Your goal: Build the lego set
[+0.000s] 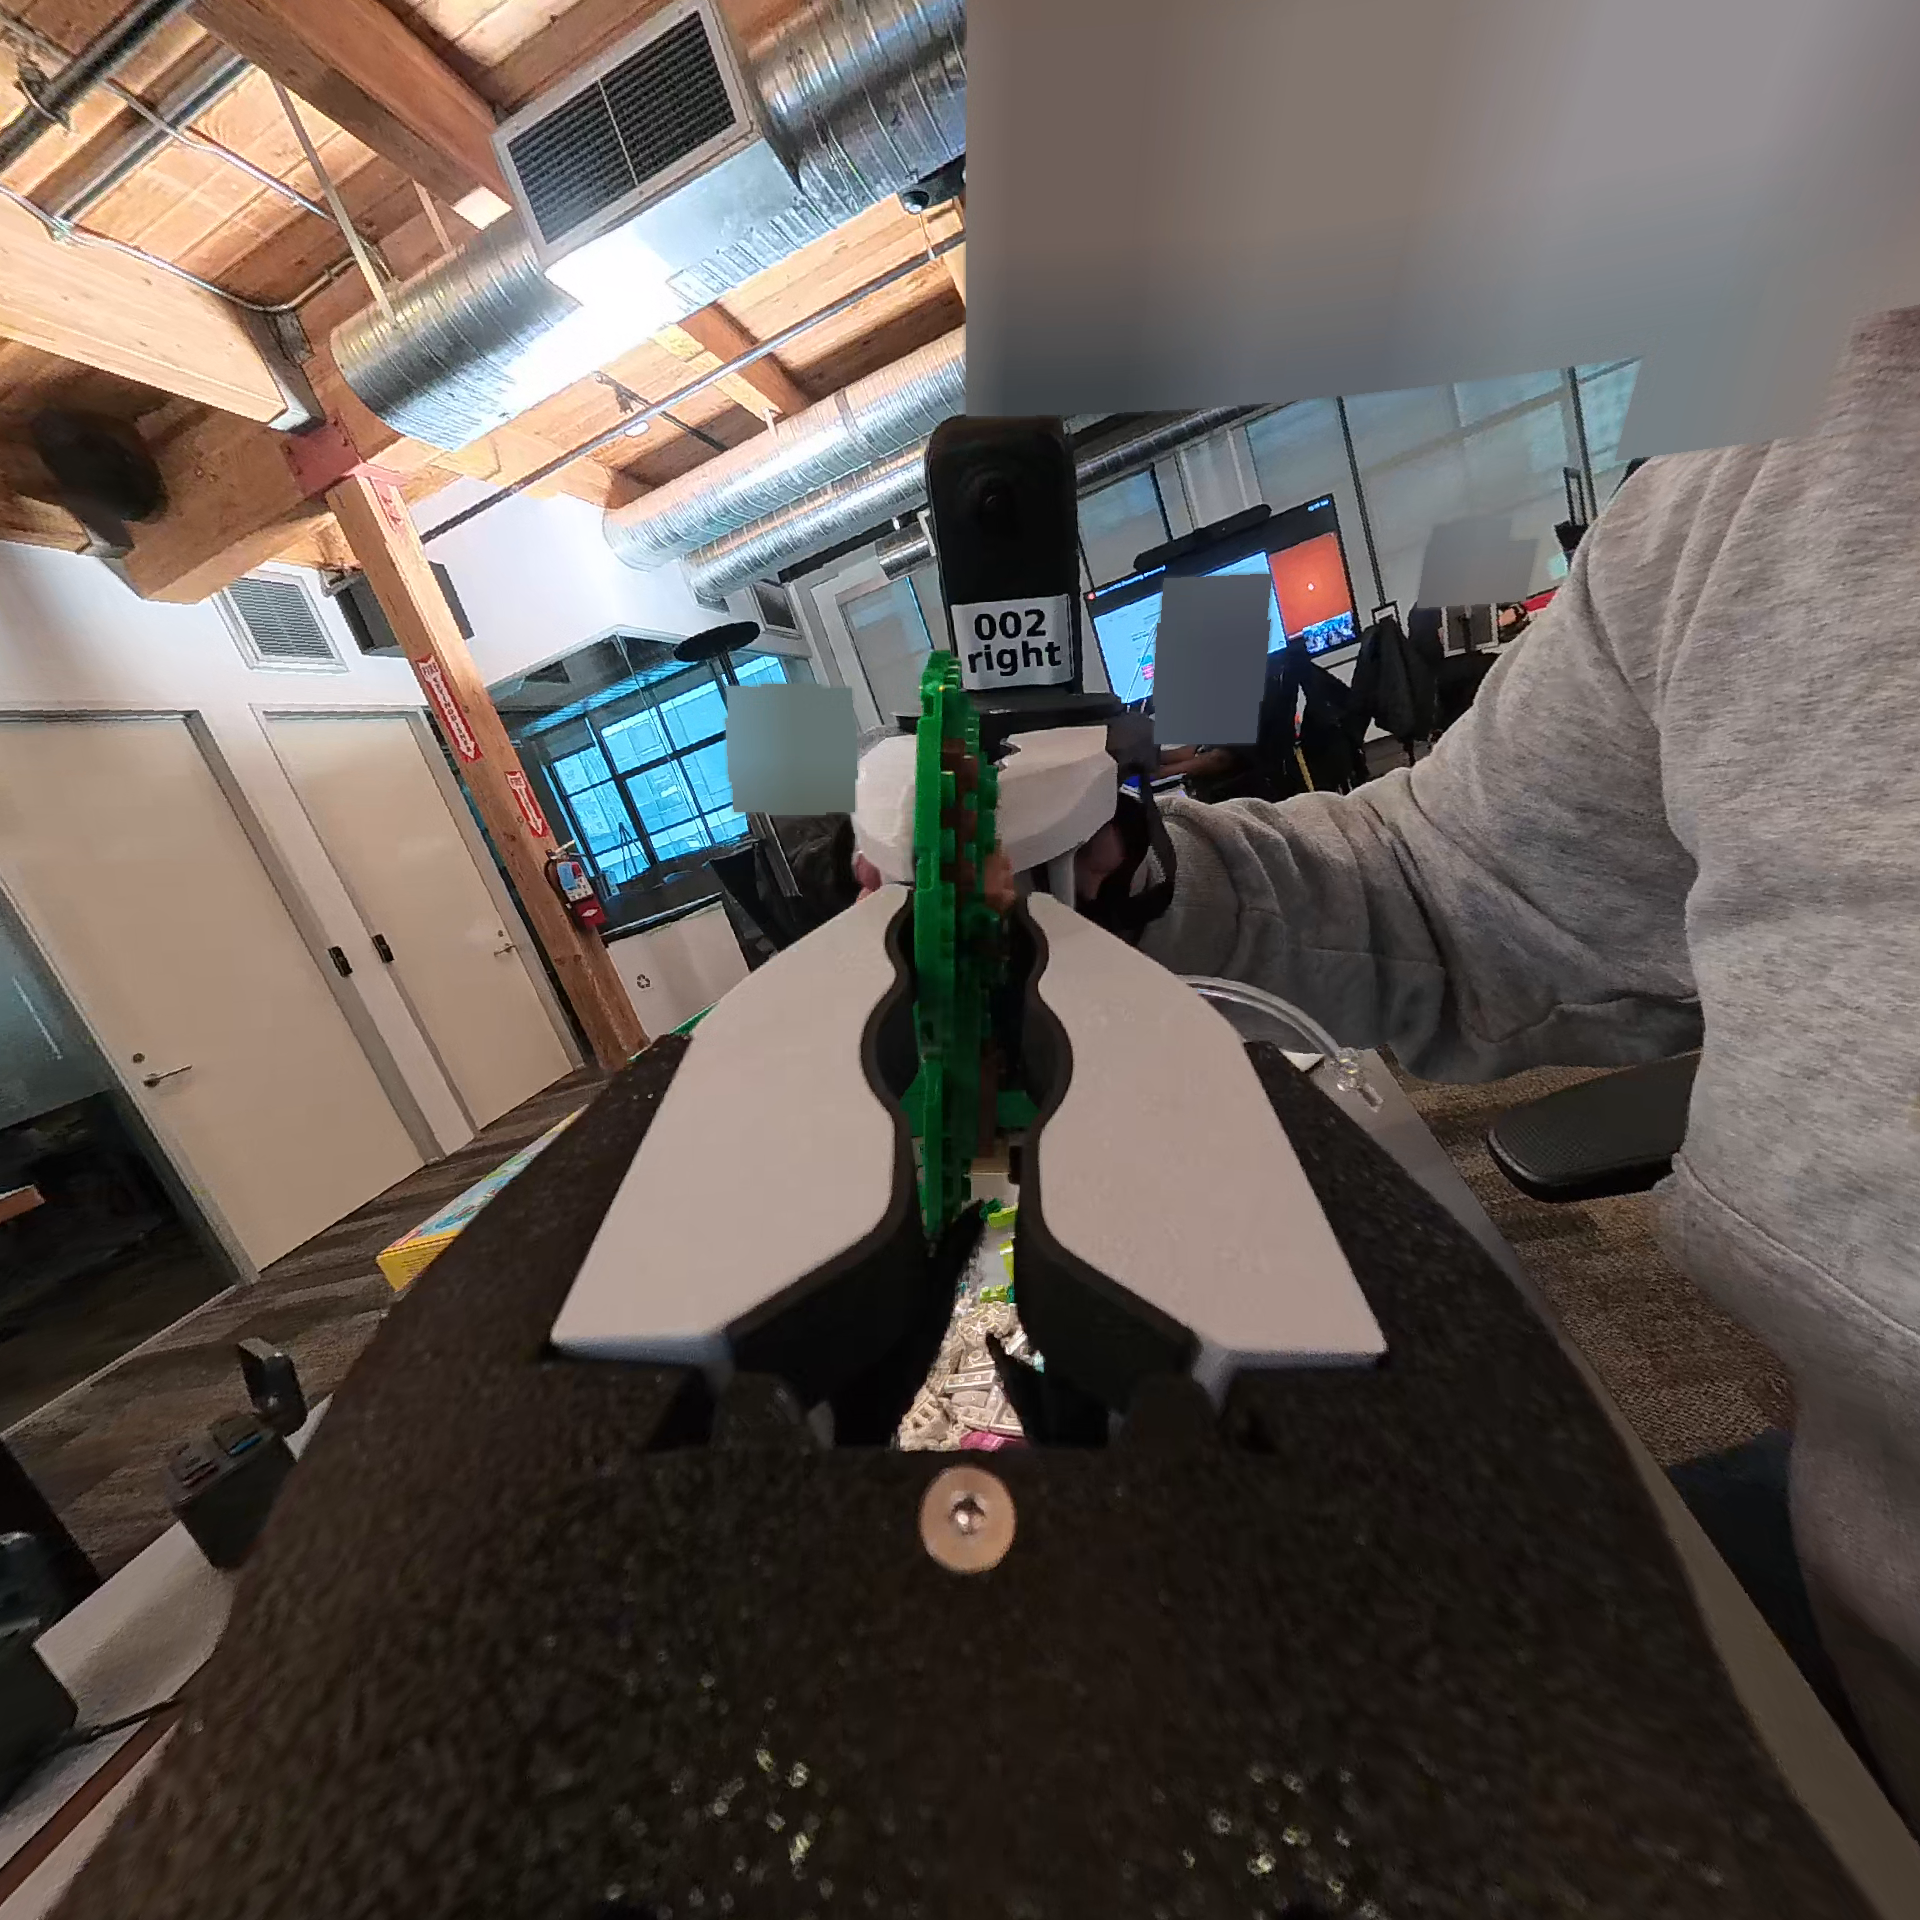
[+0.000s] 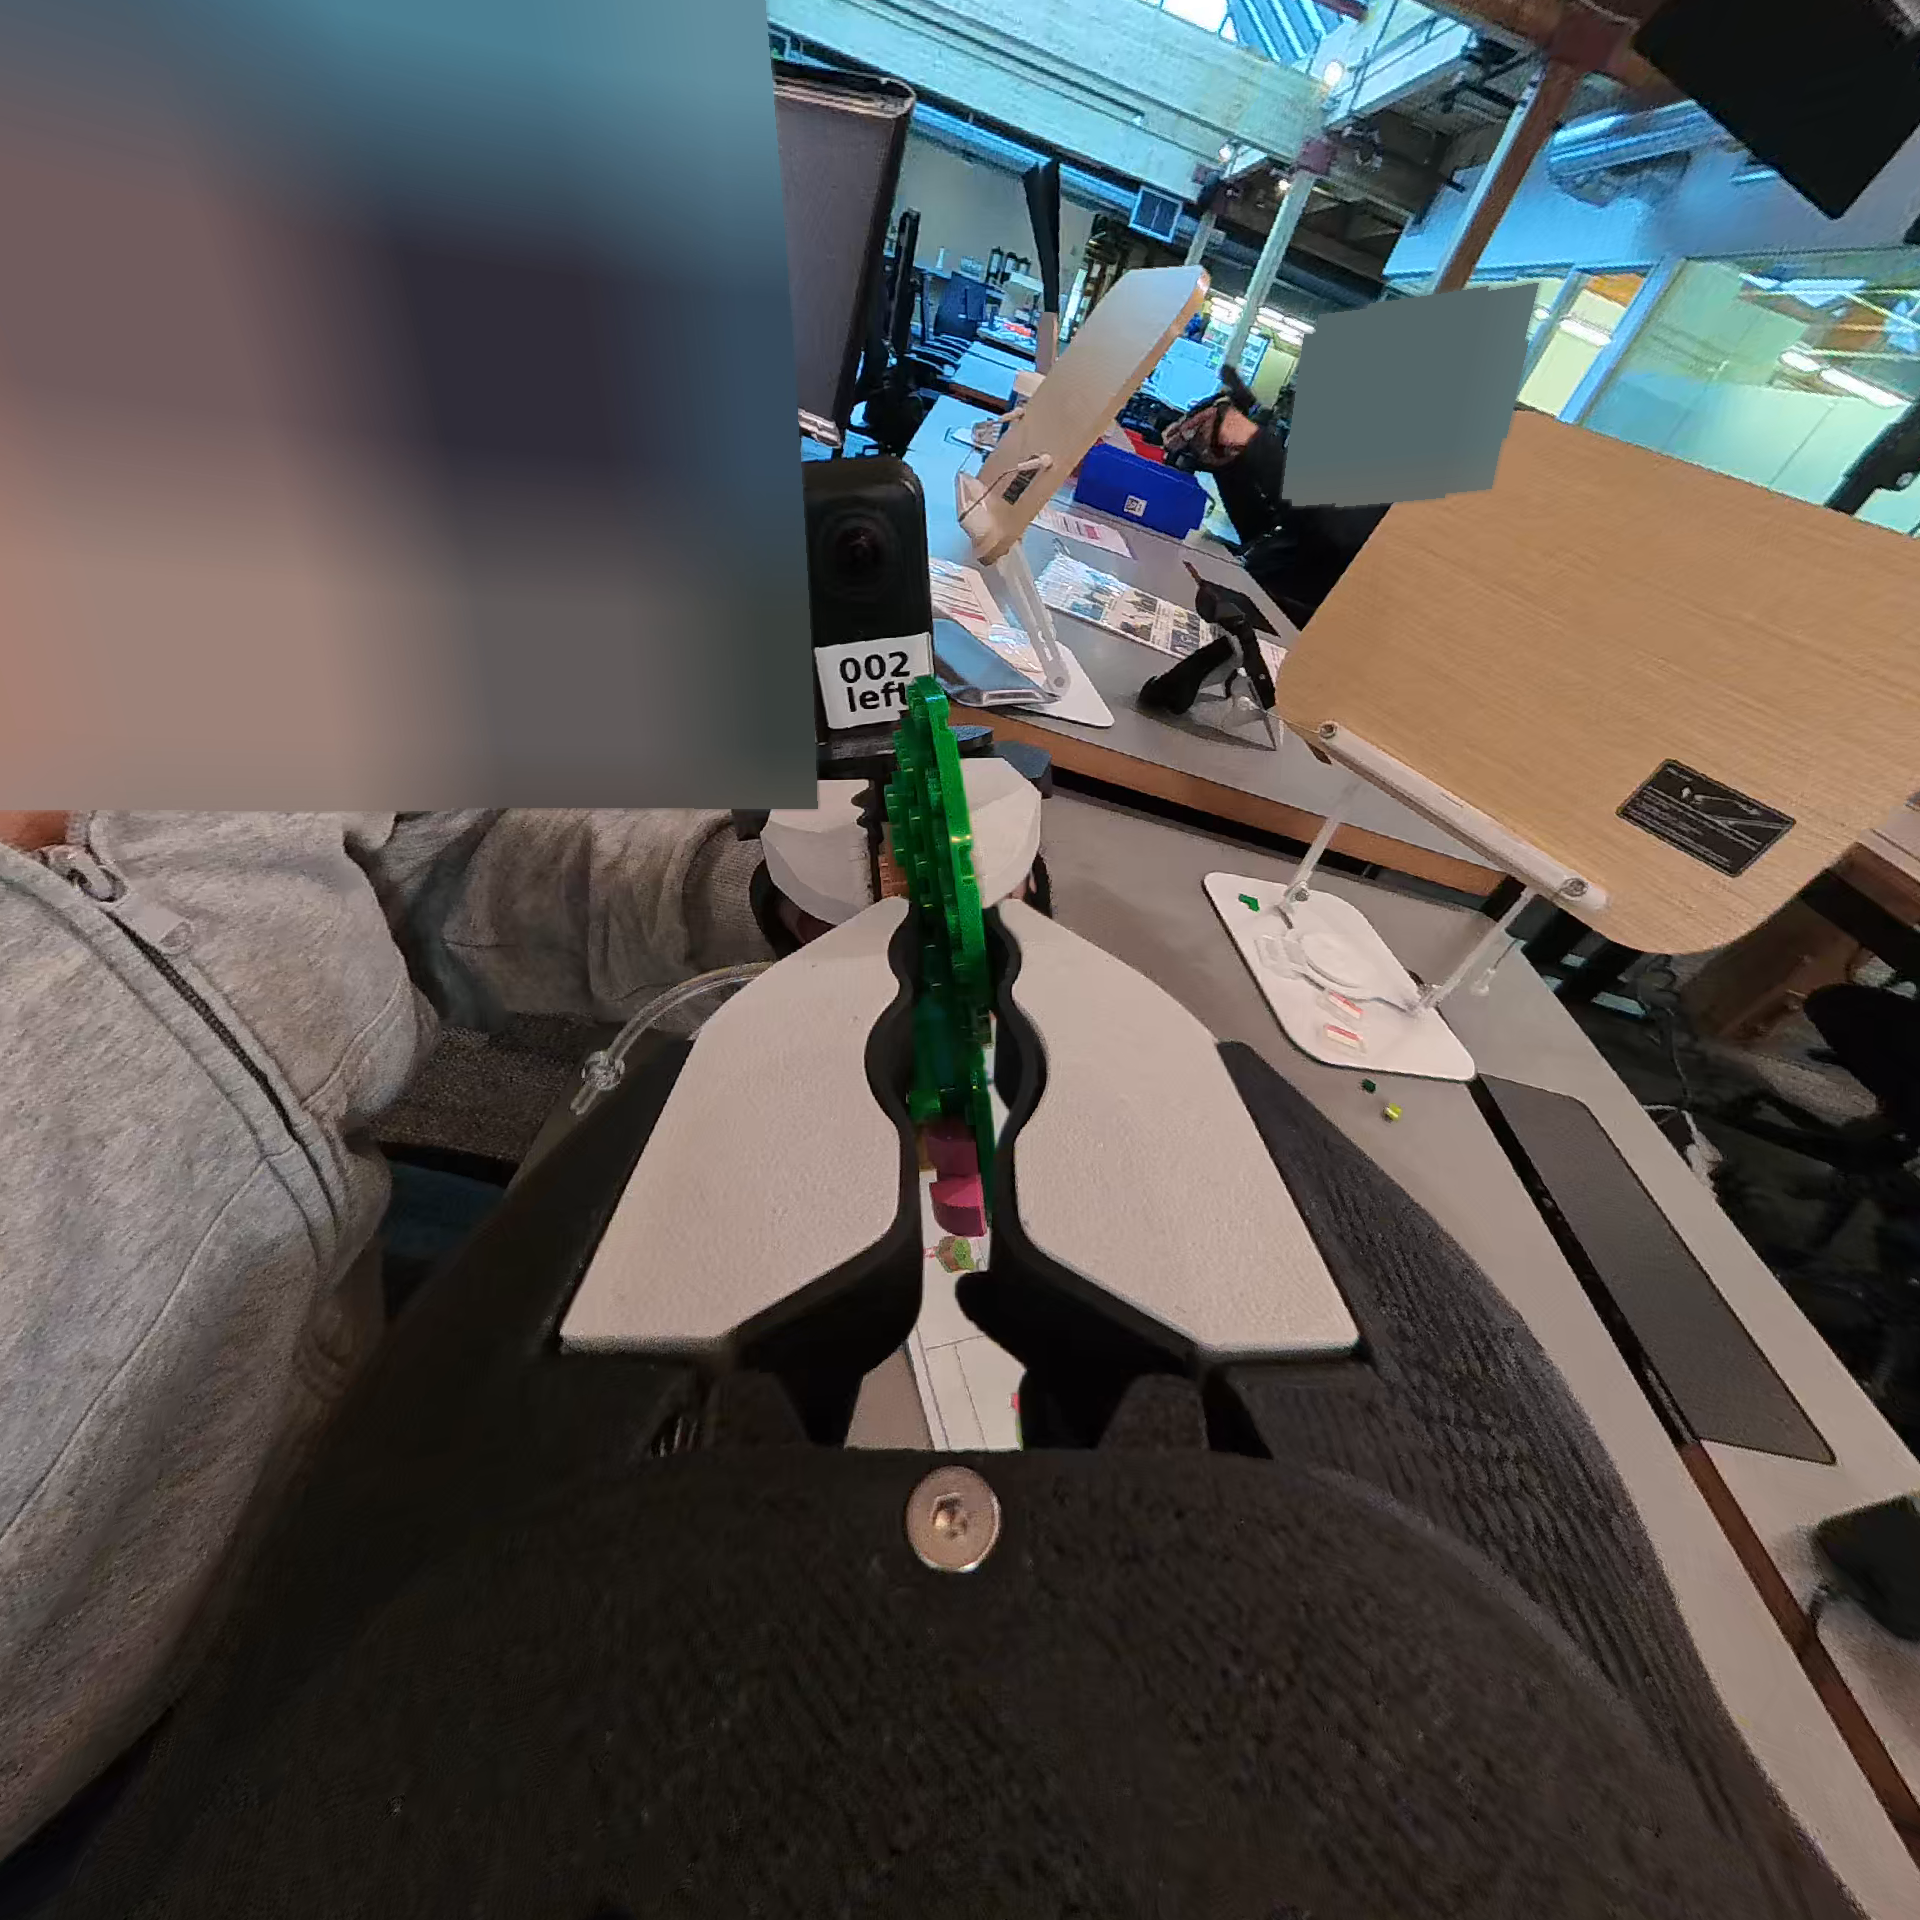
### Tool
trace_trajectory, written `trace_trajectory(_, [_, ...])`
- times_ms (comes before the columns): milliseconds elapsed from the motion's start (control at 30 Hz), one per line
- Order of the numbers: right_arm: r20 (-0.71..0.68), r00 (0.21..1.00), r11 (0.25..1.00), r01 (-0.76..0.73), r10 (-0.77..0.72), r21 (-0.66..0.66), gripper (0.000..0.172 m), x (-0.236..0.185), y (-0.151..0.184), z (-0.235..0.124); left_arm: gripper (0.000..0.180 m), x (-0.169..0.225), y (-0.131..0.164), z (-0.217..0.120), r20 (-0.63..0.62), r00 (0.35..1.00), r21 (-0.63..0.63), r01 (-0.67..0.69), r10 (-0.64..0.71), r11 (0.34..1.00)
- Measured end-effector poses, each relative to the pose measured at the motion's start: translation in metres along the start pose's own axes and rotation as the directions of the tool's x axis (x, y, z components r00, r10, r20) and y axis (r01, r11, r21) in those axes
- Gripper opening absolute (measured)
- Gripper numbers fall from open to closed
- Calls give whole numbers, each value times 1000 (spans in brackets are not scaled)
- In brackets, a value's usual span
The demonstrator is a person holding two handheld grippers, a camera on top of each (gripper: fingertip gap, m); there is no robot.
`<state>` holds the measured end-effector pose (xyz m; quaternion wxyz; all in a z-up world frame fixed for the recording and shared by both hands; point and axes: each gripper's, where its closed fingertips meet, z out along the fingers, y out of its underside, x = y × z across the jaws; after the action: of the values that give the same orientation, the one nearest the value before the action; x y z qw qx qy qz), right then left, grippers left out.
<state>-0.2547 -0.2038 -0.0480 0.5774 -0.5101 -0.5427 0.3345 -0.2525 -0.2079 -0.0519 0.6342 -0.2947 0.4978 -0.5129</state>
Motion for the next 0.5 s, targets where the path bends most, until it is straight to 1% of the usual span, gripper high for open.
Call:
trace_trajectory(167, [19, 999, 999, 35, -35, -8, 6, -2, 0, 0, 15, 2, 0, 0, -17, 1000, 9, 19, -18, 1000])
trace_trajectory(267, [-5, 1000, 1000, 31, -31, 6, 7, 1, 0, 1, 15, -1, 0, 0, -8, 1000, 13, 23, -22, 1000])
trace_trajectory(300, [-25, 999, 999, 38, -38, 16, 9, 3, 0, 1, 15, -3, 1, -1, 5, 1000, 11, 19, -19, 1000])
trace_trajectory(367, [-72, 996, 998, 49, -47, 26, 32, 11, 0, -5, 15, -10, 4, -4, 45, 999, -3, -8, 8, 1000])
trace_trajectory(400, [-107, 994, 999, 33, -29, 39, 35, 18, -1, -11, 15, -15, 7, -7, 77, 997, -13, -26, 27, 1000])
trace_trajectory(433, [-151, 989, 998, 13, -3, 69, 33, 27, -3, -19, 15, -22, 9, -11, 116, 992, -22, -45, 48, 999])
trace_trajectory(500, [-278, 959, 995, -30, 56, 96, 18, 47, -5, -34, 15, -36, 16, -22, 209, 974, -33, -87, 92, 996])
